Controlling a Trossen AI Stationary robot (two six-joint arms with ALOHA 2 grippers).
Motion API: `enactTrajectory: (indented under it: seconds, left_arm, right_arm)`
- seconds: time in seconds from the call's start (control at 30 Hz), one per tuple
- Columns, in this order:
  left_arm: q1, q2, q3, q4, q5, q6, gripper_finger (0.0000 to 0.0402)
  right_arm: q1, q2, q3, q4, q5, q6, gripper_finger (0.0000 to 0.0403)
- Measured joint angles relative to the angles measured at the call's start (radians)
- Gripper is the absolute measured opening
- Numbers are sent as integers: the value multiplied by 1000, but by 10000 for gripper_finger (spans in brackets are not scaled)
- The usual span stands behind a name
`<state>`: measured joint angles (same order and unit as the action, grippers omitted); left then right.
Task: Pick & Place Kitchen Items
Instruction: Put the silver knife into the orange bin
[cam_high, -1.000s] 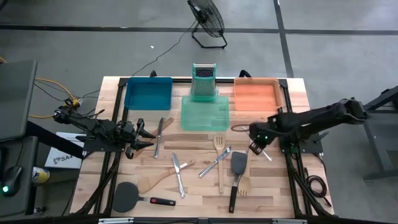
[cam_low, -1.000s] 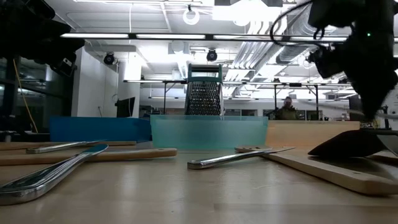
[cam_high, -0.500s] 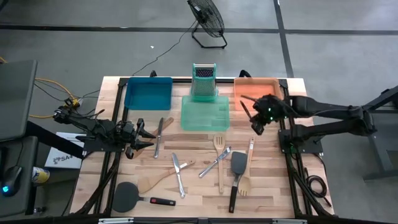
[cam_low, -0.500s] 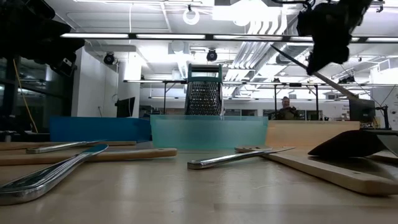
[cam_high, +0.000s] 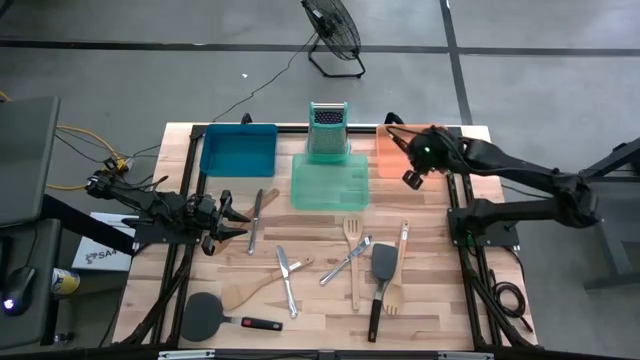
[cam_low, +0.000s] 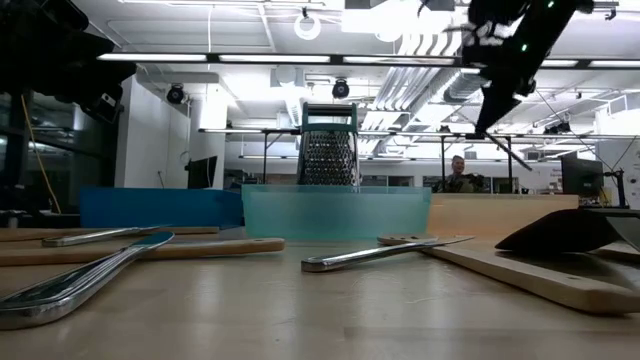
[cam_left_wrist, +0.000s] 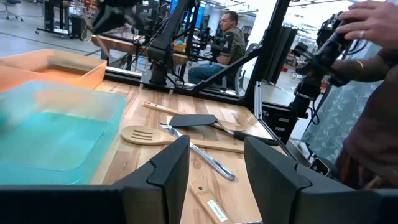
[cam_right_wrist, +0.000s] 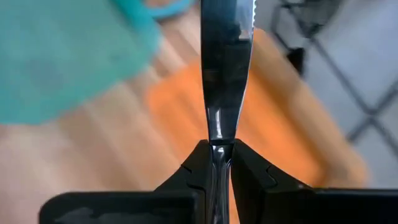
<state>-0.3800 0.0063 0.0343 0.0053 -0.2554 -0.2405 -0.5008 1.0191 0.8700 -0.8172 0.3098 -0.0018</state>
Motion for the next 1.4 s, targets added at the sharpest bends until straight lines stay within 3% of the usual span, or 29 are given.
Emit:
enactTrajectory:
  seconds: [0.33, 0.8, 1.03, 1.4]
  left_arm:
    - [0, 0, 0, 0, 0, 0, 152]
    - [0, 0, 0, 0, 0, 0, 152]
    - [0, 0, 0, 0, 0, 0, 152]
    - [0, 0, 0, 0, 0, 0, 152]
  right_arm:
    - [-141, 181, 0, 10, 123, -199, 30]
    - [-288, 430, 0, 88, 129, -370, 30]
    - [-325, 520, 0, 148, 108, -457, 30]
    - [-378, 596, 1, 194, -2, -411, 35]
